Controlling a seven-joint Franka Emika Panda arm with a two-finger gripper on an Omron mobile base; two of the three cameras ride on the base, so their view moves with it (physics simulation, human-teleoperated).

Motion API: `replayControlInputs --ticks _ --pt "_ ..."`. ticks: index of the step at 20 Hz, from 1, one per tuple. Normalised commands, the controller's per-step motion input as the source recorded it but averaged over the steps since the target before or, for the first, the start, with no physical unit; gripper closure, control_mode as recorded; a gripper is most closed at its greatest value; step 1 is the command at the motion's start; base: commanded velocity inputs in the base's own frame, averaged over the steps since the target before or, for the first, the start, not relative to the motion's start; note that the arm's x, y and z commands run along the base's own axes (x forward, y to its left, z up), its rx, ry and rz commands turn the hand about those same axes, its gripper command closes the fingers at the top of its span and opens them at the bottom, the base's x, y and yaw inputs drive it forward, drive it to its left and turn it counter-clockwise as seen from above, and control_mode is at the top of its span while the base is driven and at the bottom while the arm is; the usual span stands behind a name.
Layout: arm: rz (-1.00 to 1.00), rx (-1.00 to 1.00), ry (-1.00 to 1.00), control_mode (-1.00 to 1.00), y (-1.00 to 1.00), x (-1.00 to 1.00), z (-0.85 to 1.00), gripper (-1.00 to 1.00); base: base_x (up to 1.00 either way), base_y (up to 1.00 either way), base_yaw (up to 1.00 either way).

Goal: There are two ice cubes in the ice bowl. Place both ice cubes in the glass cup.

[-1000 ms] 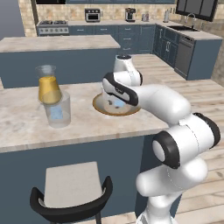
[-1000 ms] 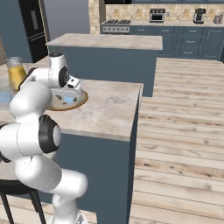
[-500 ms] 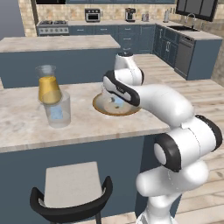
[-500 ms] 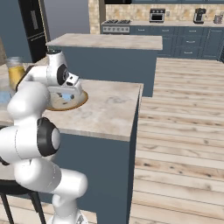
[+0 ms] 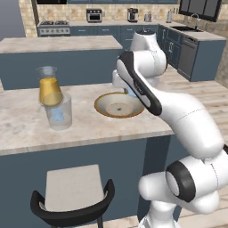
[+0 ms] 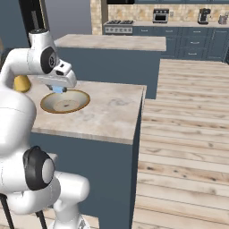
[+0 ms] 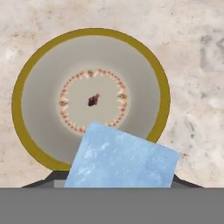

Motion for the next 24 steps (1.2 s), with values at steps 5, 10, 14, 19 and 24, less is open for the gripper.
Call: replayControlInputs --ticks 5,10,14,19,24 --pt "0.0 0.0 0.0 -1.0 0.13 -0.49 0.91 1.0 0.0 0.0 0.0" --pt "0.0 0.0 0.02 -1.0 0.61 -0.06 0.38 1.0 0.0 0.0 0.0" --pt "0.0 0.02 0.11 -1.0 0.83 0.0 0.01 1.0 0.0 0.0 0.0" --pt "0.0 0.05 0.11 -1.0 0.89 0.0 0.0 1.0 0.0 0.0 0.0" --pt "0.0 0.05 0.04 -1.0 0.85 0.0 -0.01 1.0 0.0 0.0 0.0"
